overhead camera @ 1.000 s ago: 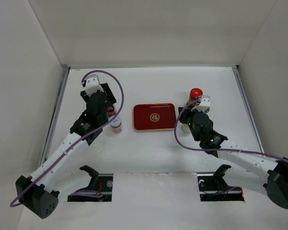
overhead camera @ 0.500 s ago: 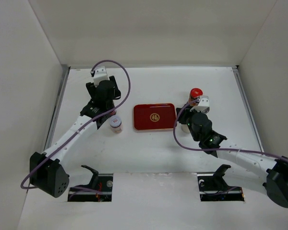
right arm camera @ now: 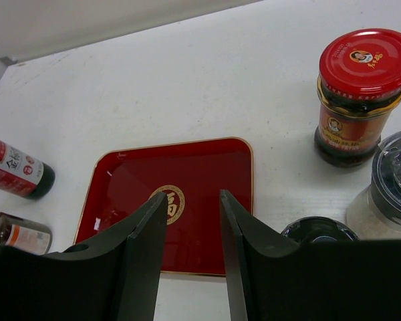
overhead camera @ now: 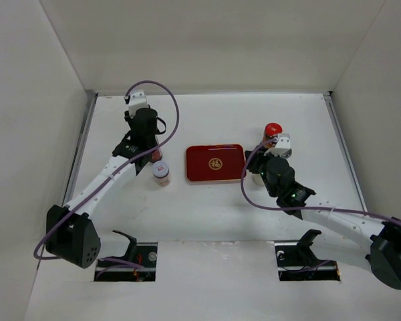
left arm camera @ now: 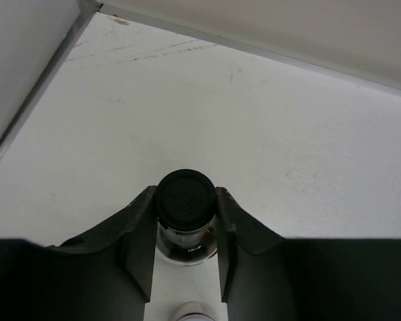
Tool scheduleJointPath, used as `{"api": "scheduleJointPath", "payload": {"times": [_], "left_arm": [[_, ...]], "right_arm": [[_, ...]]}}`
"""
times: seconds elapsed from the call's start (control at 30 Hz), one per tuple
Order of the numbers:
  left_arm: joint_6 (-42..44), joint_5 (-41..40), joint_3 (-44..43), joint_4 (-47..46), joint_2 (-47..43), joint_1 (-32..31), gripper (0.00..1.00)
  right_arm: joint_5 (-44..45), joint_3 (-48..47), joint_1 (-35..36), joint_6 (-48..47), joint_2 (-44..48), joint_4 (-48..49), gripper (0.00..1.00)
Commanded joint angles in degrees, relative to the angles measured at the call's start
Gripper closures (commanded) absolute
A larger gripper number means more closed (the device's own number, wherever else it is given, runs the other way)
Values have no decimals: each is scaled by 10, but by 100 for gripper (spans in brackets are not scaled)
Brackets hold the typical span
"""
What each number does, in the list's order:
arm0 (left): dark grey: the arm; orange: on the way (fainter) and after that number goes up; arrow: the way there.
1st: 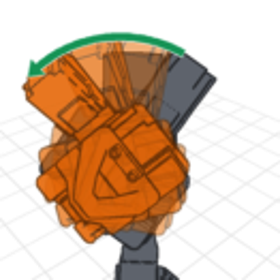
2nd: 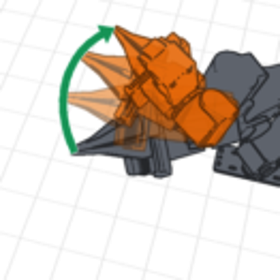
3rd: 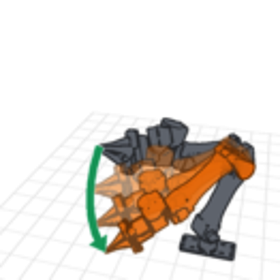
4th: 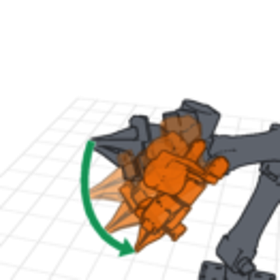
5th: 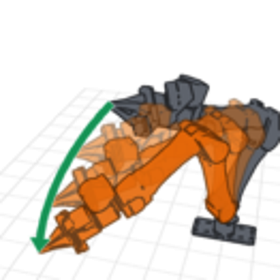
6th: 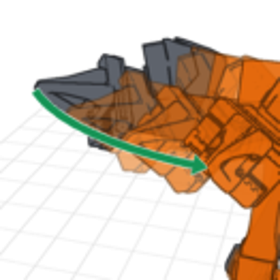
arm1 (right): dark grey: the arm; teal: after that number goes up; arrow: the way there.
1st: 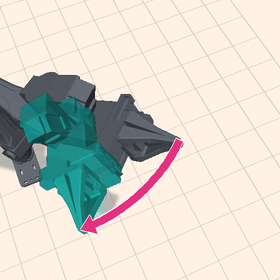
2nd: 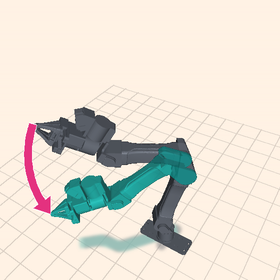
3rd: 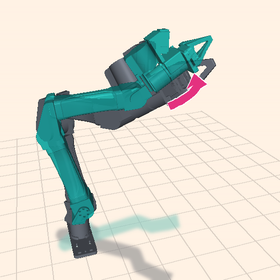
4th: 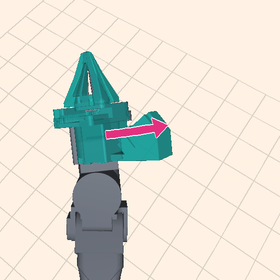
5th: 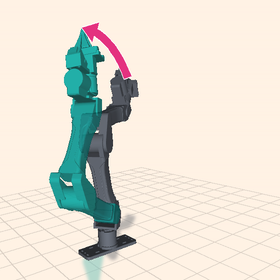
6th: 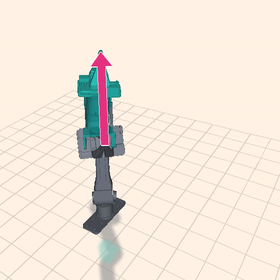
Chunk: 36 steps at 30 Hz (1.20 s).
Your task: Organize the condiment bottles
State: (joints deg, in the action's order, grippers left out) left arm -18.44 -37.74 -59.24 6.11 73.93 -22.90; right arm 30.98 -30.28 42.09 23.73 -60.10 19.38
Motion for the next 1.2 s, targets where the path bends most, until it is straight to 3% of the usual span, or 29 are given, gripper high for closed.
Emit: {"api": "scheduleJointPath", "payload": {"times": [0.0,0.07,0.17,0.43,0.73,1.17], "left_arm": [[4,11,-31,-37,-3,3,79],[6,3,-39,-40,-11,-4,87],[20,-5,-58,-59,-30,-15,89],[75,-15,-148,-74,-36,-102,90],[79,-16,-170,-118,13,-196,90],[73,13,-179,-160,115,-204,88]], "right_arm": [[-7,-21,7,-3,-5,19,57],[-7,-22,7,-3,-6,19,57],[-7,-21,7,-3,-2,19,57],[-7,-17,7,-3,4,22,57],[-3,0,-8,7,31,29,57],[-7,1,-14,8,35,28,56]]}}
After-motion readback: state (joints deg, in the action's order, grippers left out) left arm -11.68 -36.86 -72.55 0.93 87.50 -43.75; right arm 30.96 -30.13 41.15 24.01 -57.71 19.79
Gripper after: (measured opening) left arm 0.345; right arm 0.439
